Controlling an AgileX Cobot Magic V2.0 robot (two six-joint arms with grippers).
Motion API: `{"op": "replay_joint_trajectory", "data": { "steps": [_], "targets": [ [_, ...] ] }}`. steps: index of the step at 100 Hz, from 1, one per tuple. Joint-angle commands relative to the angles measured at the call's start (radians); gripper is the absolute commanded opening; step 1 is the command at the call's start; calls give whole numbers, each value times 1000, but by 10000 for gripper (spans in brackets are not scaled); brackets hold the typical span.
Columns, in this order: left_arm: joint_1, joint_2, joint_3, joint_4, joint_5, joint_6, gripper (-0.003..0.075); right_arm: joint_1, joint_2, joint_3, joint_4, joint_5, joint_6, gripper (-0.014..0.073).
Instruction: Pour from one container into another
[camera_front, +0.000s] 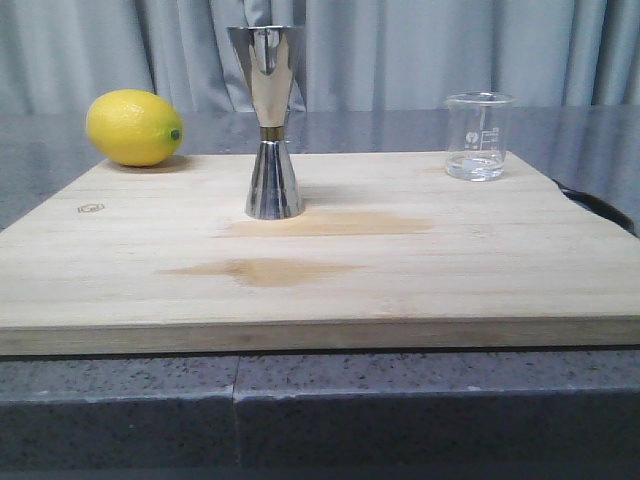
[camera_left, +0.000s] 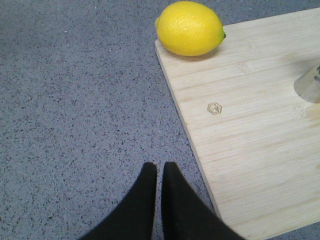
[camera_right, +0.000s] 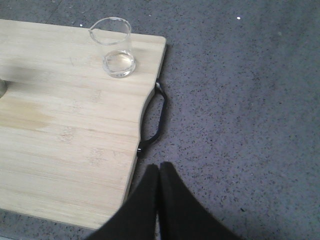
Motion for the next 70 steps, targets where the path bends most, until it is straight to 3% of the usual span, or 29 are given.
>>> {"op": "replay_joint_trajectory", "data": {
  "steps": [1, 52, 70],
  "targets": [
    [3, 0, -28, -12, -84, -11, -19, -5, -1, -24, -22, -67, -11, -71],
    [3, -3, -21, -20, -89, -11, -19, -5, -1, -24, -22, -58, -11, -71],
    [101, -130, 110, -30, -178, -6, -19, -5, -1, -24, -22, -58, -11, -71]
  ]
}}
